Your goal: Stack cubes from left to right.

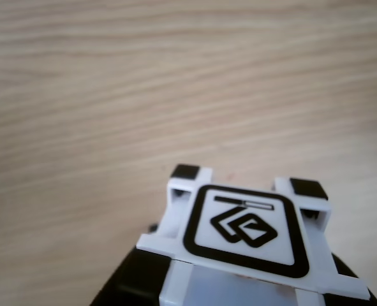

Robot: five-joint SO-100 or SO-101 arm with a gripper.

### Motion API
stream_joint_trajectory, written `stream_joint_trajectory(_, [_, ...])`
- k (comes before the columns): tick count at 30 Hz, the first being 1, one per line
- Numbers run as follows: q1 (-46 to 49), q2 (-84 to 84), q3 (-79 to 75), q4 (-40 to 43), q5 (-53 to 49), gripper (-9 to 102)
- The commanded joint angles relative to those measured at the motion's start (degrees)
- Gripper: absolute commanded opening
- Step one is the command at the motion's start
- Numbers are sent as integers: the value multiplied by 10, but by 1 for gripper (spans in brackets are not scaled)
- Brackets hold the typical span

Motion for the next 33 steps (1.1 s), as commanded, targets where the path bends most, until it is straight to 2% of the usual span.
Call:
stream_joint_trajectory(1, [8, 58, -4, 3, 13, 3])
stream_joint_trajectory(17, [17, 156, -4, 53, 38, 3])
stream_joint_trajectory(33, [198, 157, -4, 53, -38, 2])
